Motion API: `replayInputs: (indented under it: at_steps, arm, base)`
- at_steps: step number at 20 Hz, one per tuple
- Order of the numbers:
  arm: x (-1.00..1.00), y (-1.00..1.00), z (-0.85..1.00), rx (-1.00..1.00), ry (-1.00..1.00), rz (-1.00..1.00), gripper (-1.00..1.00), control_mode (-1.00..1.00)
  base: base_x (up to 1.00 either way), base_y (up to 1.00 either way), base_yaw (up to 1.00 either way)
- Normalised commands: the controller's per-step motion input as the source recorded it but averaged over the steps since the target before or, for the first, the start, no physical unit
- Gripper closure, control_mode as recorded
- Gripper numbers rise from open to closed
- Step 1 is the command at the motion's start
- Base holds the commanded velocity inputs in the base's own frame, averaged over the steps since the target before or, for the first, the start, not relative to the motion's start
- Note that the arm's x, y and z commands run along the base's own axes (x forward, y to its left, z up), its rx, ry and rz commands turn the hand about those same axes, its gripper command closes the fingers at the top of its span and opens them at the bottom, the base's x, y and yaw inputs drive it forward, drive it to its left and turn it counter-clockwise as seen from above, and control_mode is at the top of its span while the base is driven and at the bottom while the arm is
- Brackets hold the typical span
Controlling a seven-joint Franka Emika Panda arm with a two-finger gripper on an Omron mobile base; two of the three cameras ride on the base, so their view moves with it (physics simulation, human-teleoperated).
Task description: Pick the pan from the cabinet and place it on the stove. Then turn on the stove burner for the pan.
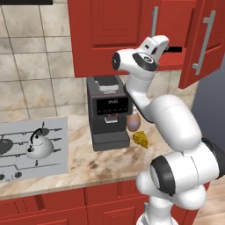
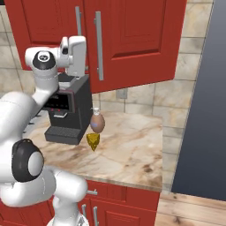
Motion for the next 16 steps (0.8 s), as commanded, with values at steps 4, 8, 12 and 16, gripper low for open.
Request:
replayInputs:
  at_steps: [4, 8, 12, 16]
  arm:
    - [0.00, -0.41, -0.07, 0.00, 0.11, -0.11, -1.00, -1.00]
    - [0.00, -0.50, -0.06, 0.00, 0.10, -0.08, -1.00, -1.00]
    - [0.00, -0.53, -0.07, 0.00, 0.09, -0.07, -1.00, -1.00]
    - [-0.31, -0.56, 0.00, 0.00, 0.02, -0.07, -1.00, -1.00]
  base:
    - [0.00, 0.00, 0.00]
    - [0.00, 0.00, 0.00]
    - [0.00, 0.00, 0.00]
    - [0.00, 0.00, 0.00]
